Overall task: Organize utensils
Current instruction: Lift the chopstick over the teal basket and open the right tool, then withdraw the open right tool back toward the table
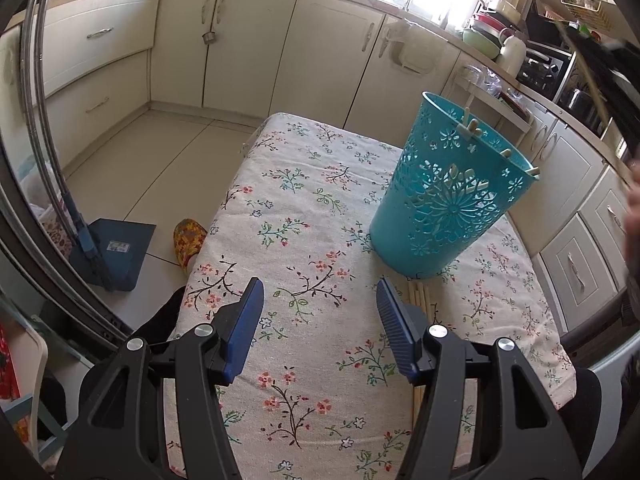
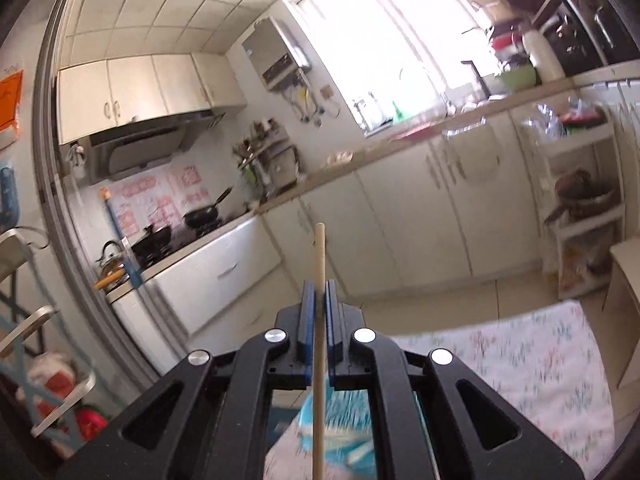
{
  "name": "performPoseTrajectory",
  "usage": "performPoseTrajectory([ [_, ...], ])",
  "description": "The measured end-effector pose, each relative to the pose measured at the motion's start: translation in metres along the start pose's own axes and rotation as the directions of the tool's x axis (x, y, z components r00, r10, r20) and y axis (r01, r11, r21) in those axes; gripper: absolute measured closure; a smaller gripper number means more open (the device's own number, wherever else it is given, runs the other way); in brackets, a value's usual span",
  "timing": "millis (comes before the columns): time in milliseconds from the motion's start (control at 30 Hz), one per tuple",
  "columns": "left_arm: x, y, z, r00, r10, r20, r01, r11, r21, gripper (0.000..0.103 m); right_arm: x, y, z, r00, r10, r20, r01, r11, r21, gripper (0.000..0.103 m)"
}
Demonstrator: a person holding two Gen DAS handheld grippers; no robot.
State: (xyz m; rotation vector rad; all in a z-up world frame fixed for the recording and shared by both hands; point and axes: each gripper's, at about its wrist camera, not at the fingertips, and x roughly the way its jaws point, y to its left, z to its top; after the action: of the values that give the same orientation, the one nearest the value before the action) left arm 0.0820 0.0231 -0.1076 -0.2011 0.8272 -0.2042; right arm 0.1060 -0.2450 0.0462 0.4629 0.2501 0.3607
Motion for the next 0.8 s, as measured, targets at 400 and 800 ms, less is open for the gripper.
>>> performPoseTrajectory([
  [400, 0.002, 0.017, 0.004, 1.0, 0.005, -0.008, -0.006, 0.998, -0.056, 0.047, 0.053, -0.023, -0.046, 0.984, -0.122, -0.129, 0.119, 0.992, -0.033, 0.096],
  [800, -0.024, 0.01, 0.009, 0.998, 0.012, 0.055, -0.01, 0.999, -0.048, 0.044, -0.054, -0.038, -0.05, 0.976, -0.208, -0.061, 0.209, 0.978, 0.002, 0.076],
])
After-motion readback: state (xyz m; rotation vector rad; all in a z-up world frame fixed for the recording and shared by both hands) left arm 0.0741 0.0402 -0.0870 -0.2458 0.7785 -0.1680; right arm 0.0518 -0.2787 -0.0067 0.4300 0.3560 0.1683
